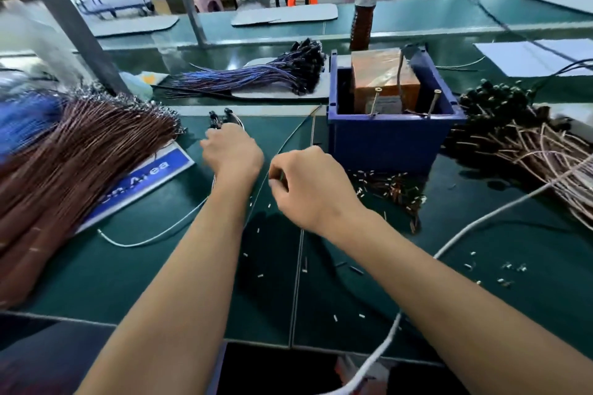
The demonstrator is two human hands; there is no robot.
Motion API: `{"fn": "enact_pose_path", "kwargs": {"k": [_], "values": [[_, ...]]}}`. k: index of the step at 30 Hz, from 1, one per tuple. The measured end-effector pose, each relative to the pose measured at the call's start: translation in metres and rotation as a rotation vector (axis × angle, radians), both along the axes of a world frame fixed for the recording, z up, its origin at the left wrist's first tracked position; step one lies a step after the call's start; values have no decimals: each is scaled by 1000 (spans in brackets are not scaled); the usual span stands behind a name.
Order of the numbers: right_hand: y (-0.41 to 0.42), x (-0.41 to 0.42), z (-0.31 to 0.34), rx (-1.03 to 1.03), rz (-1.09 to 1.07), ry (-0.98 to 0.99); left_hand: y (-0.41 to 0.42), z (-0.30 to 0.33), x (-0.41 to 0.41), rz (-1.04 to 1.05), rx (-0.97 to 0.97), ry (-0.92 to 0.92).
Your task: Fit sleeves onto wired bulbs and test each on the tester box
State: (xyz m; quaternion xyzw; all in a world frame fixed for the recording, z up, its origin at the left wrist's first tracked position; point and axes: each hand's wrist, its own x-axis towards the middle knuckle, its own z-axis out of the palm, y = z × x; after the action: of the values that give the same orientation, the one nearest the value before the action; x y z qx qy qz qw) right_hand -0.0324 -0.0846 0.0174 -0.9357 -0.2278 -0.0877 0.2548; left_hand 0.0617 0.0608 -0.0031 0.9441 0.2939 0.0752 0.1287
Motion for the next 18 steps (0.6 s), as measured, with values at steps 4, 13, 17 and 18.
{"fn": "enact_pose_path", "kwargs": {"k": [4, 13, 17, 18], "values": [[8, 11, -7, -34, -26, 107, 0, 1, 4, -67, -3, 24], [25, 26, 2, 511, -105, 134, -38, 33, -8, 91, -1361, -849], [16, 29, 19, 658, -114, 120, -53, 55, -27, -6, -1589, -1015], [13, 30, 23, 655, -105, 100, -55, 61, -33, -48, -1682, -1017]]}}
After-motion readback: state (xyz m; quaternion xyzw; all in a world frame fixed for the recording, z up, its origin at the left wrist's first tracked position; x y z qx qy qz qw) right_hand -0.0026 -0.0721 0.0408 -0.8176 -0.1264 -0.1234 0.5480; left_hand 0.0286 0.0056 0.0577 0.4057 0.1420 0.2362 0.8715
